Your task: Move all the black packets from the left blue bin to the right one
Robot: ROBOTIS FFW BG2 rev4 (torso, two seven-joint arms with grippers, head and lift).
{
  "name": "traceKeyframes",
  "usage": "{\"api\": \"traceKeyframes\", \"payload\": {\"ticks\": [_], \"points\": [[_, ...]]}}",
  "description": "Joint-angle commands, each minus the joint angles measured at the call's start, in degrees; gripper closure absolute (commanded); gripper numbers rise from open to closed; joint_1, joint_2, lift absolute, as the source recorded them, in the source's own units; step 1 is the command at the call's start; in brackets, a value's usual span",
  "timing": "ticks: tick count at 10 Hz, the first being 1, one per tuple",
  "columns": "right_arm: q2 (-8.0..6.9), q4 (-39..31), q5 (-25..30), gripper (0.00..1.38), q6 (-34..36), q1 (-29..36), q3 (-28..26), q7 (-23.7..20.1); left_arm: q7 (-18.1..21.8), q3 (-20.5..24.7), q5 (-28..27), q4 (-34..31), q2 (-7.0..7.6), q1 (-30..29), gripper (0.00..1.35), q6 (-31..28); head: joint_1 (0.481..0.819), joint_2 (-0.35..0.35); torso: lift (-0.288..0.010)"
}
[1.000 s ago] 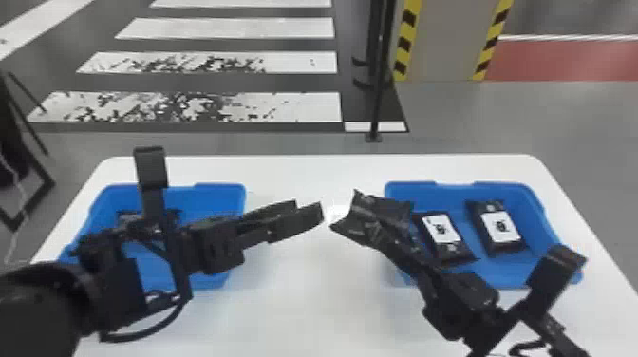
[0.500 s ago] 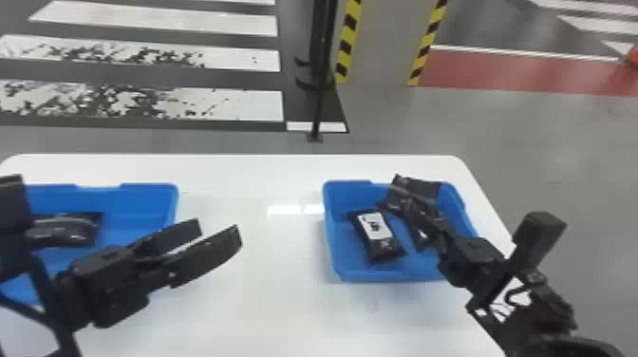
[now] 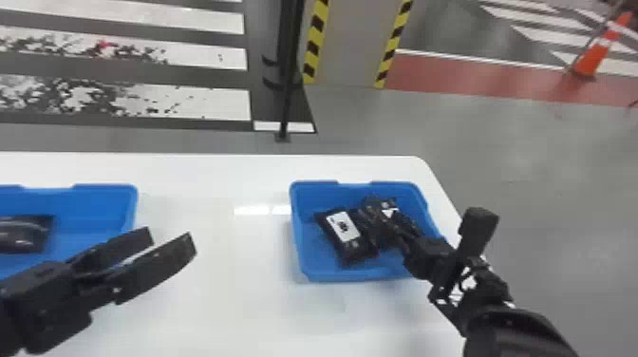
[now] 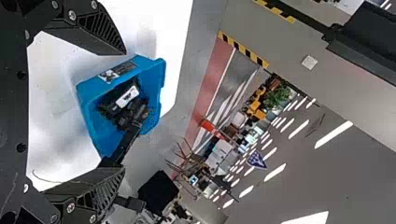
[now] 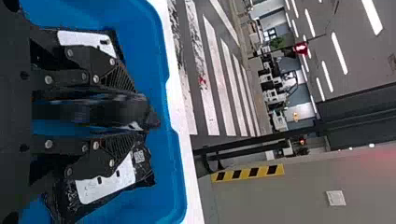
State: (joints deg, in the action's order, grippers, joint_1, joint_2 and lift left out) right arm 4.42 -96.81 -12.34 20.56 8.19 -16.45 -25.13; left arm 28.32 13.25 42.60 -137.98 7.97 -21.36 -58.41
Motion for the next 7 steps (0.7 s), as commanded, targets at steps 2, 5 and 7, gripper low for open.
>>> {"api": "traceKeyframes", "payload": {"ticks": [2,5,7], "points": [[-1.61,-0.57,0.35,0.09,-4.96,3.33,0.0,1.23,-0.19,1.49,0.13,-0.46,1.0,0.41,0.17,0.48,0.695,-0.241,-0.14],[-4.48,-2.12,1.38,0.1,-19.02,8.12,0.34,4.39,-1.86,1.72,0.13,-0.46,6.18,3.5,0.17,2.73,0.695,-0.225,-0.14],[-4.48,-4.79,-0.11,0.11,-24.78,11.63,3.31,4.65,-3.09,3.89,-0.79,-0.46,8.2,6.46,0.17,3.15,0.695,-0.208,-0.14]]}}
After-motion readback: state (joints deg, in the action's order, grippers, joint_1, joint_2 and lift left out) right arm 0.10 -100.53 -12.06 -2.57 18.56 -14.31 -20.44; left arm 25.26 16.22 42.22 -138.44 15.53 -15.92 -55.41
